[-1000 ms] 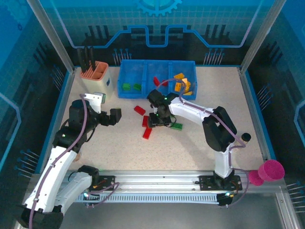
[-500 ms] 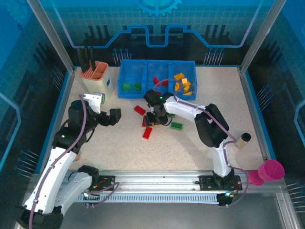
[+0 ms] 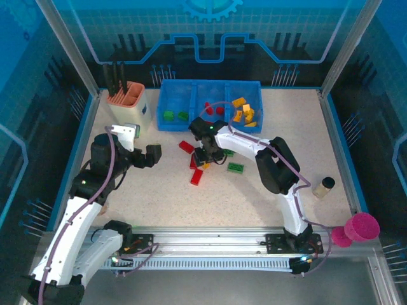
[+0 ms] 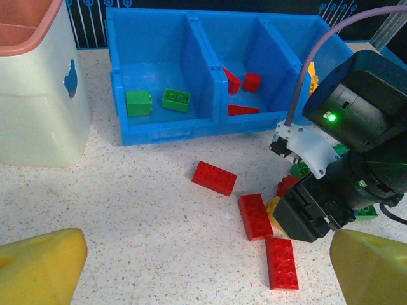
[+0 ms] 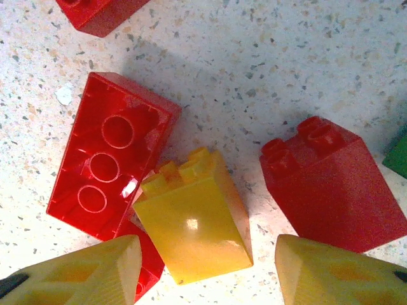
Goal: Sort the legos into containers by color
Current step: Pick up the lego from the center of the table.
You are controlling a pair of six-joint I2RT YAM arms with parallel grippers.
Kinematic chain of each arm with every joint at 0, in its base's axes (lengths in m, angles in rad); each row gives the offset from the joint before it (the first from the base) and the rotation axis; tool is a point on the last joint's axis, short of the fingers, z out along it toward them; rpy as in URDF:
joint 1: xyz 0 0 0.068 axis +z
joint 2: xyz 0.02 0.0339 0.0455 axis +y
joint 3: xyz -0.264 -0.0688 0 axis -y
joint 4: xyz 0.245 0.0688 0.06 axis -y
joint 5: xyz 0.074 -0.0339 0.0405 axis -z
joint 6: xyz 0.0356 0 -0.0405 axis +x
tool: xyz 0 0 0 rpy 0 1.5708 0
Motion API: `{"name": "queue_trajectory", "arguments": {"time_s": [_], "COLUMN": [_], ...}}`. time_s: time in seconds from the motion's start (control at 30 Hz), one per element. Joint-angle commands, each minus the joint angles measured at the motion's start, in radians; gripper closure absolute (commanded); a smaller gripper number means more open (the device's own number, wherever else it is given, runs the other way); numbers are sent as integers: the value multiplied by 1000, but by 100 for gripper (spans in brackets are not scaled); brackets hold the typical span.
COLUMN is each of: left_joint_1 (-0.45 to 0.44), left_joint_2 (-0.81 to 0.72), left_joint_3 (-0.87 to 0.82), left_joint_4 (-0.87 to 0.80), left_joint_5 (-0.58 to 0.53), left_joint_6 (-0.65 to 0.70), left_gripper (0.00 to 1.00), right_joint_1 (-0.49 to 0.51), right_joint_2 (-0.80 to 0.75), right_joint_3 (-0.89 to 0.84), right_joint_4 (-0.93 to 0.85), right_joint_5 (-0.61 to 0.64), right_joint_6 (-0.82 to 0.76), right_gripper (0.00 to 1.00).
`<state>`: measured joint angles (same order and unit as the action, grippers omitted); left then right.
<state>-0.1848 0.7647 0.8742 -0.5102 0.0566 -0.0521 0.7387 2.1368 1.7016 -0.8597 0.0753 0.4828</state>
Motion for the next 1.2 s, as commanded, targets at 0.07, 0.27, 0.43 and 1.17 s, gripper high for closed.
{"name": "queue_trajectory", "arguments": {"time_s": [0.07,0.27,0.43,1.17], "left_joint_1": [10,10,10,10], "left_joint_2": [-13,-11,-8,76], "left_joint_3": [2,0,3,31], "left_joint_4": [10,7,7,-17], "left_joint_5": [-15,-21,-23,-58], "left_joint_6": [5,6,6,-13], "left_gripper": [1,1,1,1], "right_joint_1": [23,35,34,-101], "right_joint_2": [68,115,136,-200], "right_joint_3": [42,80,97,21], "right_joint_4": [4,-5,-28,-72], "right_joint_5": [35,75,90,121], "right_joint_6": [-77,-125,-144,-246], "right_gripper": [42,44,54,76]}}
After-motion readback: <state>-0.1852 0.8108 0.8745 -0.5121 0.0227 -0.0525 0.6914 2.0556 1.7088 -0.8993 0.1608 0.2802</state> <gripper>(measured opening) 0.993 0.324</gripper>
